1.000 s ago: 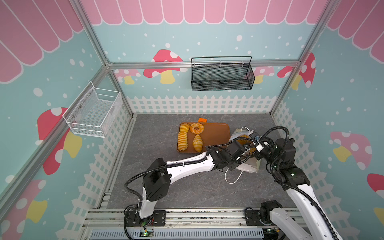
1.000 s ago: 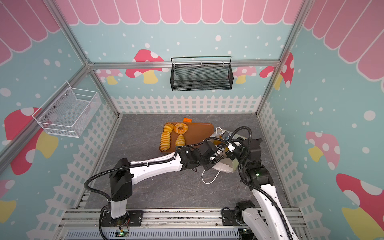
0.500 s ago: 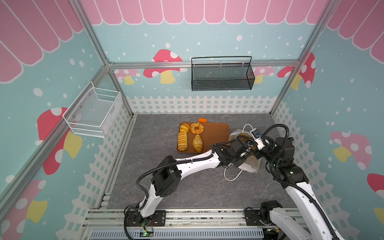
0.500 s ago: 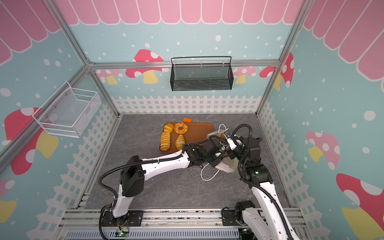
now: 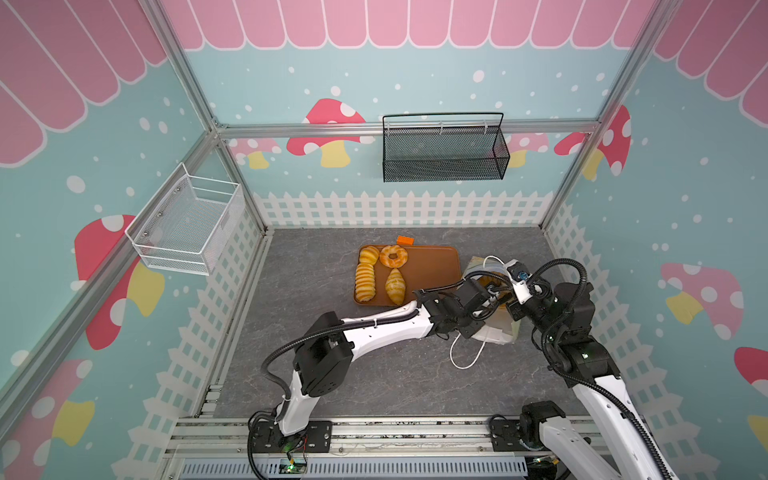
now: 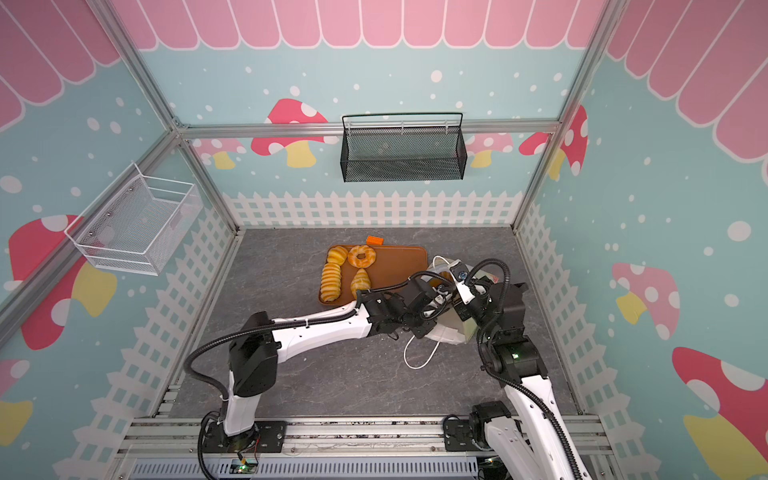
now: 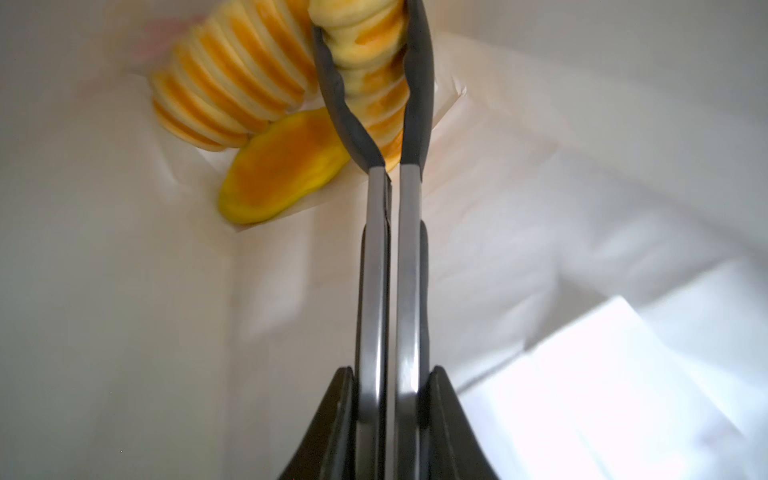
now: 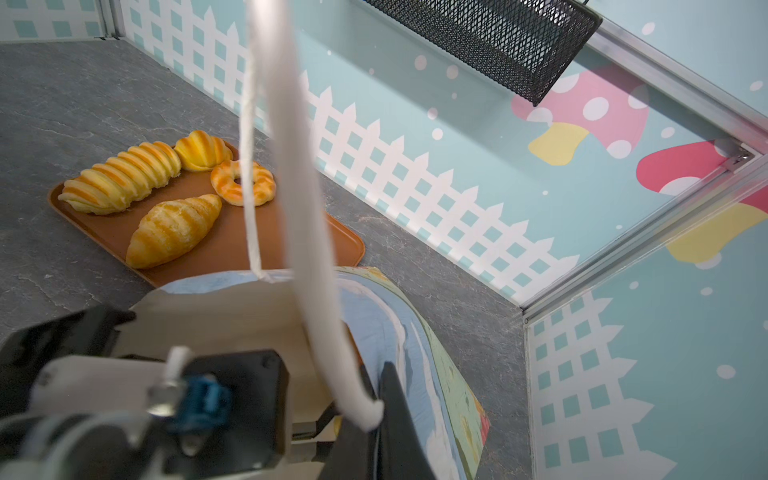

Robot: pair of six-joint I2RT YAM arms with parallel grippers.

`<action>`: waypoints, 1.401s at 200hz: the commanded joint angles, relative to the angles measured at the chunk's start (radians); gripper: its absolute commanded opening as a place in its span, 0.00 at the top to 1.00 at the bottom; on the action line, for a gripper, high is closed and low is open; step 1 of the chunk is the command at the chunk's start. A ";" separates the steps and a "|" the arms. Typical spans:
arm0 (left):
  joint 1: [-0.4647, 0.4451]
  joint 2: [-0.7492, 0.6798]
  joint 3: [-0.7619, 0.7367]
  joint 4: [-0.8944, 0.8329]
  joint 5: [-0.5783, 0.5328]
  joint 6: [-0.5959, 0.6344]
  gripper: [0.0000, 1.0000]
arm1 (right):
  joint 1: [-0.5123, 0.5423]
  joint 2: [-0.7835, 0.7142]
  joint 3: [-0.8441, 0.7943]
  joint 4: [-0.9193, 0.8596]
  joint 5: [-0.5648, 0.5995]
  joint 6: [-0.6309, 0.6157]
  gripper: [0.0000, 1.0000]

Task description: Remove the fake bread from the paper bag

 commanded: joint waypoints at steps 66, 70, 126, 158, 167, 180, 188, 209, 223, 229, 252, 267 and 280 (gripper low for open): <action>0.014 -0.255 -0.186 0.077 -0.036 0.018 1.00 | 0.012 0.014 0.020 0.030 0.079 0.034 1.00; 0.016 -0.262 -0.193 0.076 -0.035 0.022 1.00 | 0.011 0.019 0.022 0.033 0.085 0.038 1.00; 0.031 -0.345 -0.290 0.114 -0.008 0.085 1.00 | 0.011 0.074 0.046 0.049 0.187 0.061 1.00; 0.033 -0.394 -0.324 0.147 -0.013 0.098 1.00 | 0.012 0.079 0.056 0.045 0.248 0.059 1.00; 0.033 -0.411 -0.336 0.160 -0.014 0.100 1.00 | 0.012 0.079 0.058 0.044 0.258 0.052 1.00; 0.033 -0.438 -0.355 0.186 -0.011 0.102 1.00 | 0.012 0.081 0.060 0.042 0.264 0.045 1.00; 0.034 -0.454 -0.365 0.195 -0.007 0.105 1.00 | 0.012 0.080 0.058 0.044 0.266 0.043 1.00; 0.033 -0.492 -0.384 0.213 -0.010 0.111 1.00 | 0.012 0.077 0.046 0.063 0.271 0.039 1.00; 0.033 -0.523 -0.403 0.230 -0.020 0.115 1.00 | 0.012 0.075 0.026 0.096 0.274 0.027 1.00; 0.032 -0.540 -0.413 0.236 -0.027 0.115 1.00 | 0.011 0.077 0.019 0.112 0.276 0.021 1.00; 0.031 -0.604 -0.448 0.260 -0.054 0.114 1.00 | 0.012 0.100 0.021 0.133 0.294 0.012 1.00; 0.032 -0.649 -0.469 0.275 -0.073 0.108 1.00 | 0.012 0.110 0.027 0.134 0.300 0.006 1.00; 0.032 -0.687 -0.487 0.284 -0.088 0.105 1.00 | 0.012 0.108 0.021 0.143 0.300 0.000 1.00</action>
